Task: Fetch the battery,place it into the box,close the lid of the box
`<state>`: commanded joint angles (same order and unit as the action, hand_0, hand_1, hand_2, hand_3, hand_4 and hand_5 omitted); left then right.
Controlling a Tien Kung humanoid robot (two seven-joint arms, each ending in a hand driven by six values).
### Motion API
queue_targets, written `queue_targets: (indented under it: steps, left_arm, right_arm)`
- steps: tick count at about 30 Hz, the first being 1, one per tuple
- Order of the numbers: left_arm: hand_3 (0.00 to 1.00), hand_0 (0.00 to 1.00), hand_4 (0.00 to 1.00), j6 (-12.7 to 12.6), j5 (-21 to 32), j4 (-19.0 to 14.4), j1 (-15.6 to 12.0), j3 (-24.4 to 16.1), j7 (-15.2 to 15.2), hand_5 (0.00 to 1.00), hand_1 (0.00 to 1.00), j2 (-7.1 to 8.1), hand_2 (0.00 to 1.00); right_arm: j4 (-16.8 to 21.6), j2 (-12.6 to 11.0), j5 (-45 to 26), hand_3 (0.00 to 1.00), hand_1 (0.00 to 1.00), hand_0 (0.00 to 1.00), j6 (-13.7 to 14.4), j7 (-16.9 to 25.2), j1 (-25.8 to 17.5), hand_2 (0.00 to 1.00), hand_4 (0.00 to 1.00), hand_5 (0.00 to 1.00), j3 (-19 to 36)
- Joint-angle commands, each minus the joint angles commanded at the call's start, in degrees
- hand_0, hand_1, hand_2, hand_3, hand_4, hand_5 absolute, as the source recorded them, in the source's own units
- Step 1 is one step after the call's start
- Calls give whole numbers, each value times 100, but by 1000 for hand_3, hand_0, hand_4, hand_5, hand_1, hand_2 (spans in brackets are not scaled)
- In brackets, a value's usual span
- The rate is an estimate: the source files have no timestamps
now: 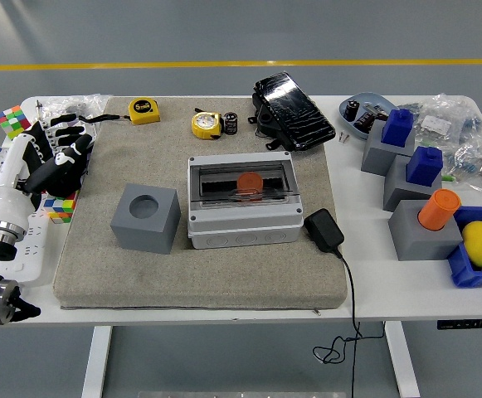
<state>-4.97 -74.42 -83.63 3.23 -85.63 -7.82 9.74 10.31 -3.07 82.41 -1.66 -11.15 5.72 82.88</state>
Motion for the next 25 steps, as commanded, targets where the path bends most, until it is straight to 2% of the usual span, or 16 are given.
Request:
queue_targets:
  steps: [5, 25]
  left_arm:
    - [697, 549, 998, 2, 6, -16, 9, -13, -2, 464, 663, -45, 652]
    - [695, 547, 998, 14, 21, -28, 3, -11, 10, 468, 660, -46, 648]
  right_arm:
    - [0, 33, -57, 638, 668, 683, -5, 6, 38, 701, 998, 633, -55]
    - [0, 6, -79, 638, 667, 682, 4, 9, 81, 701, 998, 632, -69]
